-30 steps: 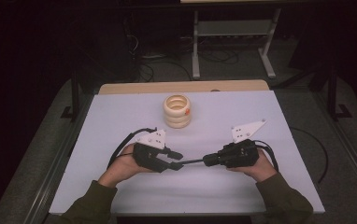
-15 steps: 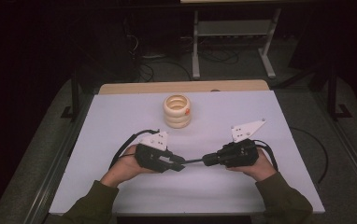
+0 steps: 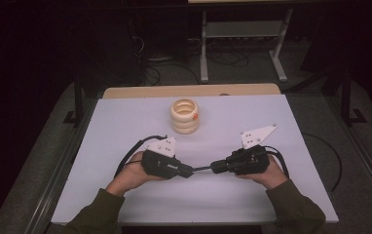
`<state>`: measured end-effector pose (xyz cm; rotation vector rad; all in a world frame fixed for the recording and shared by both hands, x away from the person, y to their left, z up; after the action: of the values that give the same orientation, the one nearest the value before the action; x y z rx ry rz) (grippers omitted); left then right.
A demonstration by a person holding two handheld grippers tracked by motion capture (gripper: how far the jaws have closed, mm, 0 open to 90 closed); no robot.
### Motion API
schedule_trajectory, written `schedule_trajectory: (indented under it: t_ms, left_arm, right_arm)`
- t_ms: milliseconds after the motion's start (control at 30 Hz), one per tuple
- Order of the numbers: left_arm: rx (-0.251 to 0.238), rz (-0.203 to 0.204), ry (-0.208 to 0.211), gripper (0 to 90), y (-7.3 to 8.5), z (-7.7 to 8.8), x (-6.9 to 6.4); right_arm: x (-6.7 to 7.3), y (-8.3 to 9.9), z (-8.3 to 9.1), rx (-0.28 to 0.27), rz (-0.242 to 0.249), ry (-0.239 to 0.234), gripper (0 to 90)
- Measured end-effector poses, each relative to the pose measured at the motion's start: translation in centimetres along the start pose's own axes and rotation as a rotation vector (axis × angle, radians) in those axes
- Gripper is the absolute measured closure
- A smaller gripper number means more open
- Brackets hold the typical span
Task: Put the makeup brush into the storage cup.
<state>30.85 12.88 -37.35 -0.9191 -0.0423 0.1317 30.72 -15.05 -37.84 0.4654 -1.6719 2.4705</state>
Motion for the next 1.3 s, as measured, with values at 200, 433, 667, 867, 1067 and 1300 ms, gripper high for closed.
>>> schedule_trajectory:
  t_ms: [200, 433, 667, 867, 1067, 1300]
  left_arm:
    - [-0.002, -0.004, -0.001, 82.4, -0.1, 0.0, 0.0]
    - [0.006, -0.016, -0.002, 83.3, -0.1, 0.0, 0.0]
    - [0.022, -0.024, -0.005, 83.7, -0.2, 0.1, 0.1]
    - [0.068, -0.023, -0.016, 83.7, -0.5, 0.2, 0.4]
    - [0.152, -0.045, -0.019, 83.7, -1.4, 0.5, 0.6]
    - [0.222, -0.063, -0.022, 83.7, -2.0, 0.7, 0.9]
  right_arm:
    - [-0.1, 0.0, 0.0, -0.007, 0.015, 0.002, 84.3]
    - [-0.2, 0.0, 0.0, 0.001, 0.007, -0.005, 84.3]
    - [-0.3, 0.1, -0.1, -0.003, 0.011, -0.005, 83.6]
    - [-0.6, -0.1, -0.3, 0.003, 0.016, 0.005, 70.0]
    - [-0.8, -0.2, -0.4, 0.040, -0.005, 0.035, 53.5]
    - [-0.8, -0.8, -0.4, 0.082, -0.004, 0.055, 48.8]
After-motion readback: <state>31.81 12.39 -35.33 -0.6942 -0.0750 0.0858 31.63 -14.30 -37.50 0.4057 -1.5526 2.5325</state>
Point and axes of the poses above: each handheld gripper's, and its own axes: z roughly backward along the jaws, y roughly out of its underside, x roughly to its left, the point moved 1 cm from there along -z, roughly forward along the jaws, and after that the axes turned 9 degrees about -y, right-handed, at the moved point
